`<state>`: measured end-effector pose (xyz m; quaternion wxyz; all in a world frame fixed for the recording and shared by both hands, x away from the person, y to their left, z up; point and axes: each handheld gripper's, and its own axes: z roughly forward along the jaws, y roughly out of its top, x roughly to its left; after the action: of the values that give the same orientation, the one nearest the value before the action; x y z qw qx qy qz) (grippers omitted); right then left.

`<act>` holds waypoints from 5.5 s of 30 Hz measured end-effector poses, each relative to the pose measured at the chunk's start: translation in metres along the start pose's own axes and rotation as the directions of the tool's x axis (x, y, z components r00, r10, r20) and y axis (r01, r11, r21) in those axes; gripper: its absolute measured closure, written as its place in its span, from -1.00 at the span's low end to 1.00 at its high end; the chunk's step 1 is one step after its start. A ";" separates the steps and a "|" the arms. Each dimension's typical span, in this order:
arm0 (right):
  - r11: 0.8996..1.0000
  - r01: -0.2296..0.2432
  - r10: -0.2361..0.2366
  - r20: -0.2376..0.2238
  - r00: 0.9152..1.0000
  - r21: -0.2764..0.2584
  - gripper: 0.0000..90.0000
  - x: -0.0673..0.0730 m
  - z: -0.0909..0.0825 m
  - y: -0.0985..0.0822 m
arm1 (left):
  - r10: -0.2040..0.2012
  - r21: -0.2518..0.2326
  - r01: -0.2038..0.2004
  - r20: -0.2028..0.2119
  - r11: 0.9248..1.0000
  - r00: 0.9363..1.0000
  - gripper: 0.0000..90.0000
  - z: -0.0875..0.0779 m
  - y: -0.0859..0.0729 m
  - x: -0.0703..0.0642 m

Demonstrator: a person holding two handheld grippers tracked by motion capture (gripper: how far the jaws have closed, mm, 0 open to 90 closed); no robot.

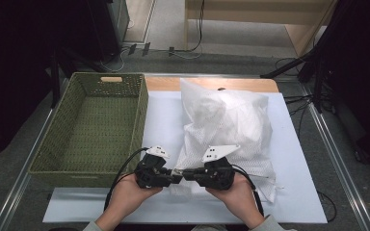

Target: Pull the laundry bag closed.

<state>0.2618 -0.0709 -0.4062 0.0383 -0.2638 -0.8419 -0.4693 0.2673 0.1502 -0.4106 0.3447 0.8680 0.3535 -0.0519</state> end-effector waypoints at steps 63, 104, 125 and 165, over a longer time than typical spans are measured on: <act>0.994 -0.104 0.101 -0.094 0.990 -0.028 0.88 -0.008 0.005 -0.004 | 0.073 -0.065 -0.076 -0.052 0.995 0.996 0.90 0.001 -0.011 -0.014; 0.991 -0.133 0.131 -0.066 0.989 -0.020 0.93 -0.010 0.004 -0.002 | 0.077 -0.078 -0.081 -0.050 0.994 0.996 0.94 -0.008 -0.007 -0.018; 0.989 -0.144 0.144 -0.021 0.989 -0.015 0.93 -0.015 -0.002 -0.003 | 0.042 -0.110 -0.048 -0.057 0.993 0.997 0.94 -0.020 -0.010 -0.009; 0.986 -0.159 0.159 0.008 0.987 -0.040 0.94 -0.009 -0.031 -0.007 | 0.016 -0.164 -0.024 -0.049 0.986 0.999 0.94 -0.028 -0.011 -0.008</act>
<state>0.2604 -0.1029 -0.3976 0.0658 -0.3334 -0.8090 -0.4797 0.2503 0.1693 -0.3929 0.4073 0.8410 0.3561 0.0015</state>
